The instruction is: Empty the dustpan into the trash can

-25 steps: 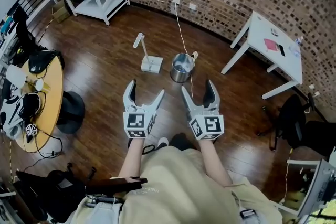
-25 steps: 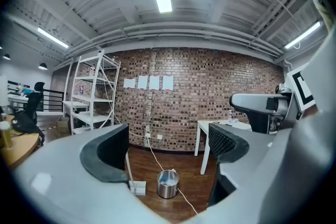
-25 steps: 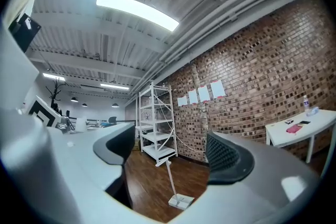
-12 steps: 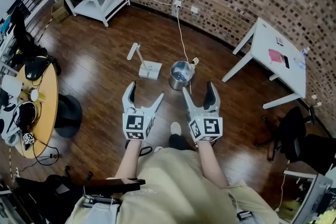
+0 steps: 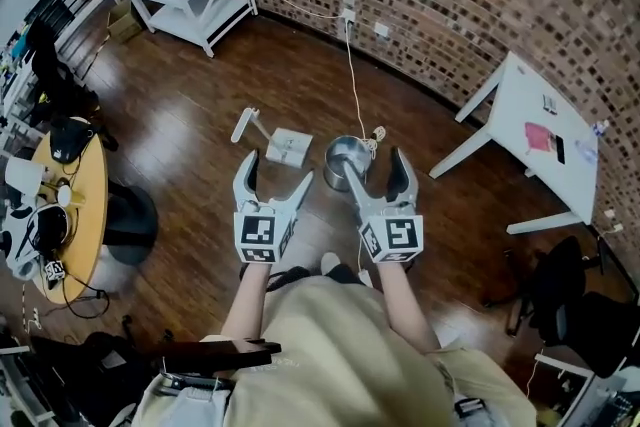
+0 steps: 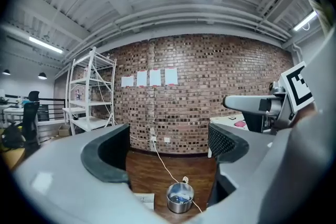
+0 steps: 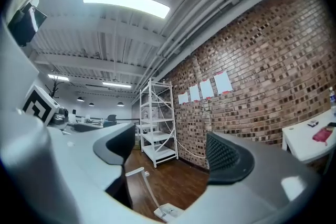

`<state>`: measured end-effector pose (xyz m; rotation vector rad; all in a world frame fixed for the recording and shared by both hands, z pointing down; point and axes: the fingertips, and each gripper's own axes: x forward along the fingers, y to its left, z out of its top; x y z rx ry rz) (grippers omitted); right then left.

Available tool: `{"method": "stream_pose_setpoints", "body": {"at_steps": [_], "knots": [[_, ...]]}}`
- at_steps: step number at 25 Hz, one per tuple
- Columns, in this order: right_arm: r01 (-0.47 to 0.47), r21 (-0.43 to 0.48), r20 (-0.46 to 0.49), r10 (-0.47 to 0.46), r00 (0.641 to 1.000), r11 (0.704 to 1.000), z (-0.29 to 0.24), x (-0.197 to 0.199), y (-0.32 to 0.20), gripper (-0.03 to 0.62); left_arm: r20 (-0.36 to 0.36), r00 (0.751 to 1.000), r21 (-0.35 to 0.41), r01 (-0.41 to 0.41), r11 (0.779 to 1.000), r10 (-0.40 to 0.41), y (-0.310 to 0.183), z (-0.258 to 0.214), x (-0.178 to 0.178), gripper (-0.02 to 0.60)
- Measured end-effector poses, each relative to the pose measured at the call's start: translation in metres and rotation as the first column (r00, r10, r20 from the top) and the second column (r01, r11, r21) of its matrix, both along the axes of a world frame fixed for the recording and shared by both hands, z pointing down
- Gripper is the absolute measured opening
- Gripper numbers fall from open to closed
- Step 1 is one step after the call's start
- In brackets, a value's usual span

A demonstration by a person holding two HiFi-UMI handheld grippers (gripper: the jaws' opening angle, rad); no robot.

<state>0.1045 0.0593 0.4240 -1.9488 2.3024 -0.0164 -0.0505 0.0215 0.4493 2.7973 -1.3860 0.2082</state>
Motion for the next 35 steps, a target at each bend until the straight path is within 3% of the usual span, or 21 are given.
{"method": "stream_pose_setpoints", "body": {"at_steps": [3, 12, 21, 28, 35], "knots": [[0.023, -0.036, -0.001, -0.023, 1.0, 0.999, 0.017, 0.006, -0.018, 0.41, 0.013, 1.0, -0.017, 0.02, 1.0, -0.02, -0.014, 0.009, 0.003, 0.454], [0.054, -0.025, -0.022, -0.055, 0.998, 0.998, 0.019, 0.006, -0.071, 0.397, 0.01, 0.998, -0.043, 0.062, 0.997, -0.061, -0.07, 0.008, 0.003, 0.442], [0.005, 0.007, -0.028, -0.005, 1.0, 1.0, 0.002, 0.011, -0.153, 0.393, -0.002, 1.0, -0.016, 0.007, 1.0, -0.007, -0.159, 0.013, 0.008, 0.439], [0.023, 0.017, -0.069, -0.021, 0.997, 1.0, -0.004, -0.024, -0.228, 0.39, -0.009, 1.0, 0.003, -0.029, 1.0, 0.029, -0.227, 0.005, -0.013, 0.439], [0.019, 0.009, -0.051, -0.019, 0.999, 1.0, 0.005, -0.06, -0.284, 0.39, -0.014, 0.999, 0.023, -0.045, 0.999, 0.045, -0.281, 0.01, -0.044, 0.43]]}}
